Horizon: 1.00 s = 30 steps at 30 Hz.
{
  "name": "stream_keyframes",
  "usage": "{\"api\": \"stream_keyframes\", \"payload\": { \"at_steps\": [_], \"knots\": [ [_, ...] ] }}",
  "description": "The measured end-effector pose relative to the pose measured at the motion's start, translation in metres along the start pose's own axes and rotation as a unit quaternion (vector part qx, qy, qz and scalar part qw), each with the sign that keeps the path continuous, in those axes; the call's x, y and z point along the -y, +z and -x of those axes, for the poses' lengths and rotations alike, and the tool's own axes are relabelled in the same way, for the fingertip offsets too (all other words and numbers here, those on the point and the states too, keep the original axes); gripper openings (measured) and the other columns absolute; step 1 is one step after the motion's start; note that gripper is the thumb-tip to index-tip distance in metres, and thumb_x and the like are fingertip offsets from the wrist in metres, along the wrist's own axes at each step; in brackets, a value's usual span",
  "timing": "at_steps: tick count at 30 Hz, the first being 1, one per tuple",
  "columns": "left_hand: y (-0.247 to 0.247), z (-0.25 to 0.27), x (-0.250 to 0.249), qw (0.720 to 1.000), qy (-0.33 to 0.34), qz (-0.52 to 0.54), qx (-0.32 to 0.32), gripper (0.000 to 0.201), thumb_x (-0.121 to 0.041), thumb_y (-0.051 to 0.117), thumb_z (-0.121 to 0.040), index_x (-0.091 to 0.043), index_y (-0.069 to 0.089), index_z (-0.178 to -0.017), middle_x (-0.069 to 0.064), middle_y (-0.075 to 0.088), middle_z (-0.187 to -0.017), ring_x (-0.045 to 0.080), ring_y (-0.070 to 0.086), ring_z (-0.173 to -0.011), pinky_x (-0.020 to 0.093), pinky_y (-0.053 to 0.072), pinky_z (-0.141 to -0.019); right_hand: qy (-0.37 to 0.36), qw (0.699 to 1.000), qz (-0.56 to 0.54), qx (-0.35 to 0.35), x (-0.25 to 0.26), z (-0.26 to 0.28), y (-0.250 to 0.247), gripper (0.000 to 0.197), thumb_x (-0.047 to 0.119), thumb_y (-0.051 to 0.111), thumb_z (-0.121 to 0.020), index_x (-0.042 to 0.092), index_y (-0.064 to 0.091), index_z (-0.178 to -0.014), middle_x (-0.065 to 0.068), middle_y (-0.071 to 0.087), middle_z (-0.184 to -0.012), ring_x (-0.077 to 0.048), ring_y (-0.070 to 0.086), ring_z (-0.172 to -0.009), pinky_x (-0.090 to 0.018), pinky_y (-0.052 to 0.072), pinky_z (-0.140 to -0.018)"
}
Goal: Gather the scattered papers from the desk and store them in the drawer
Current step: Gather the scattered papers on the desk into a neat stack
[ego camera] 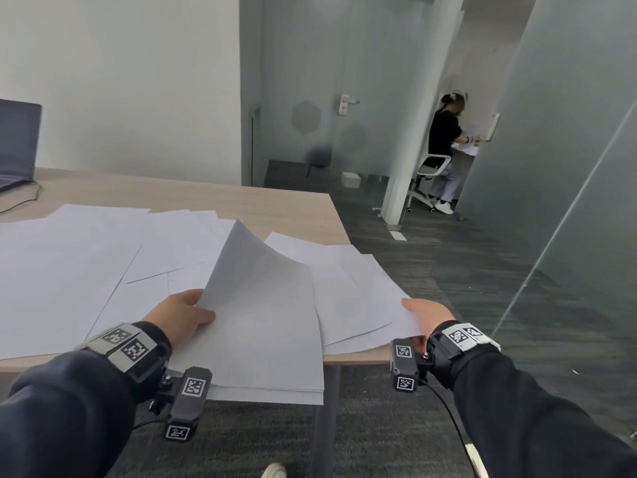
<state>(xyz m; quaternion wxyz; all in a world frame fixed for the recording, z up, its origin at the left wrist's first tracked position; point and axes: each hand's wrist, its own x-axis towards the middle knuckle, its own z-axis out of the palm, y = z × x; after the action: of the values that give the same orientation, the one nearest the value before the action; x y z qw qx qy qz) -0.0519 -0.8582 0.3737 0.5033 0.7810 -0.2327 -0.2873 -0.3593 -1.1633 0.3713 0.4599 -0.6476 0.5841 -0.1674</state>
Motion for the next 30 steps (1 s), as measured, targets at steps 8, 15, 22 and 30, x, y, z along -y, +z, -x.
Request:
{"api": "stream_keyframes", "payload": {
  "at_steps": [8,15,22,30],
  "knots": [
    [0.001,0.0,0.002,1.0,0.006,0.008,0.005,0.035,-0.013,0.065,-0.067,-0.028,0.074,-0.097,0.013,0.078,-0.086,0.042,0.074,-0.082,0.061,0.057,-0.084,-0.04,0.995,0.085,0.027,0.005,0.004,0.005,0.06,0.055,0.064,-0.087,0.003,0.064,-0.118,-0.011,0.067,-0.105,-0.026,0.064,-0.08,-0.034,0.05,-0.067],
    [0.002,0.007,-0.003,1.0,0.018,-0.02,-0.015,0.029,-0.009,0.067,-0.075,-0.034,0.073,-0.087,0.011,0.078,-0.082,0.041,0.074,-0.081,0.055,0.059,-0.083,-0.053,0.995,0.065,0.053,0.002,0.009,0.014,0.029,0.025,0.08,-0.082,0.007,0.064,-0.098,-0.004,0.063,-0.073,-0.005,0.051,-0.028,-0.013,0.032,-0.028],
    [0.0,0.008,-0.002,0.999,0.022,-0.023,-0.028,0.027,-0.007,0.065,-0.083,-0.032,0.071,-0.088,0.009,0.079,-0.084,0.038,0.074,-0.082,0.053,0.059,-0.086,-0.009,0.999,-0.033,0.022,-0.01,0.006,-0.002,0.033,0.022,0.078,-0.077,-0.001,0.065,-0.096,-0.014,0.066,-0.075,-0.028,0.062,-0.058,-0.033,0.049,-0.056],
    [-0.002,0.008,0.0,0.999,0.01,0.003,-0.042,0.028,-0.007,0.065,-0.082,-0.033,0.072,-0.088,0.011,0.078,-0.086,0.04,0.074,-0.084,0.059,0.056,-0.088,-0.016,0.999,0.02,0.041,-0.006,0.024,0.001,0.016,0.02,0.072,-0.088,0.01,0.061,-0.09,-0.007,0.058,-0.043,-0.02,0.044,-0.03,-0.019,0.034,-0.035]
  ]
}}
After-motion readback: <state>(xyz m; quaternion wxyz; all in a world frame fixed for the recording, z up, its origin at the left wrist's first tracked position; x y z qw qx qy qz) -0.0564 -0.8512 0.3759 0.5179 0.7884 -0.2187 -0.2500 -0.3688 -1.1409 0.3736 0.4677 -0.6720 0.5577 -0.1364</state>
